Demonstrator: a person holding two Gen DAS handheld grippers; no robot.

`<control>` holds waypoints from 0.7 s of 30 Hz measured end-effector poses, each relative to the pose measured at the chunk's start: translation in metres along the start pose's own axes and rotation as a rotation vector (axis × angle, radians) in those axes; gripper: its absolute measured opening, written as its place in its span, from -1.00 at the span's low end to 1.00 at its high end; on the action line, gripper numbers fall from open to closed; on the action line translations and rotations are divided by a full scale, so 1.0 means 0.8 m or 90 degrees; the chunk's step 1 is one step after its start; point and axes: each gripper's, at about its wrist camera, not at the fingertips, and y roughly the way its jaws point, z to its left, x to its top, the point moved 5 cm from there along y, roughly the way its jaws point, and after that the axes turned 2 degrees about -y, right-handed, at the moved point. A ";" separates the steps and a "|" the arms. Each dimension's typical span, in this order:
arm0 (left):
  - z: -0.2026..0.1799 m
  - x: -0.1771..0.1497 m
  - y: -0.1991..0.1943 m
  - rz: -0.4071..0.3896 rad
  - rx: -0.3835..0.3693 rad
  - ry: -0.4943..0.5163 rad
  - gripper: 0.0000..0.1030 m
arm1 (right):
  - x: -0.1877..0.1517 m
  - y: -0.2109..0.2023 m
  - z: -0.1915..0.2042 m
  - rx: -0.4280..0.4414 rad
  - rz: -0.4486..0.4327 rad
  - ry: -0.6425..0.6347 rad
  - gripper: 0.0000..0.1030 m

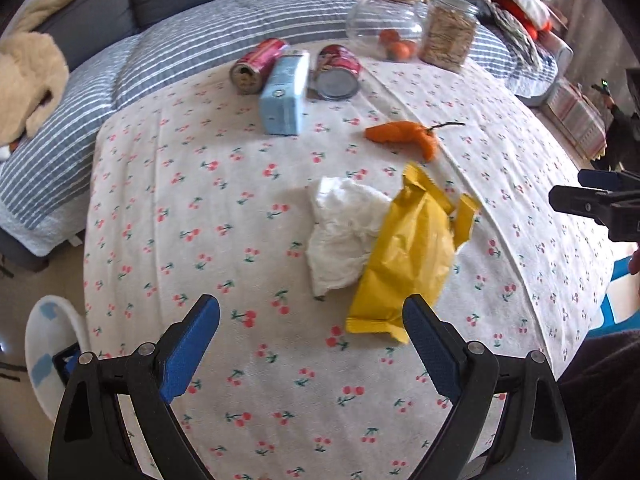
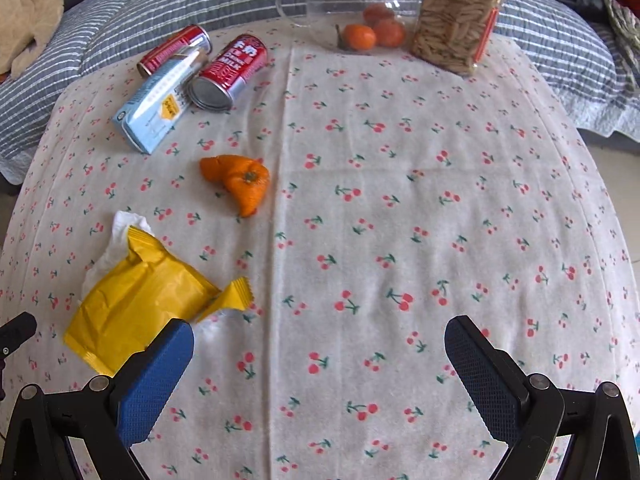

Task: Collect trash
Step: 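Reach to the yellow wrapper and grasp it with the left tool, then grasp the white tissue with the right tool while the left tool holds the yellow wrapper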

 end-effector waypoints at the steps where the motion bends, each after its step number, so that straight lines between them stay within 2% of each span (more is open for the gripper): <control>1: -0.011 0.002 0.001 -0.001 -0.007 0.012 0.83 | -0.003 -0.001 -0.007 0.002 0.003 0.004 1.00; 6: -0.056 0.010 0.012 -0.006 -0.031 0.070 0.83 | -0.016 -0.001 -0.036 0.003 0.015 0.014 1.00; 11: -0.083 0.010 0.033 0.001 -0.007 0.126 0.80 | -0.028 0.001 -0.057 0.011 0.029 0.025 1.00; 14: -0.090 0.007 0.046 0.014 0.006 0.153 0.62 | -0.033 0.002 -0.066 0.013 0.037 0.037 1.00; 17: -0.090 0.006 0.050 0.020 0.003 0.152 0.32 | -0.033 0.004 -0.071 0.019 0.045 0.050 1.00; 18: -0.088 0.006 0.050 0.023 -0.004 0.145 0.13 | -0.033 0.004 -0.071 0.021 0.046 0.053 1.00; 21: -0.081 0.007 0.042 0.015 -0.031 0.121 0.02 | -0.031 0.004 -0.067 0.030 0.048 0.053 1.00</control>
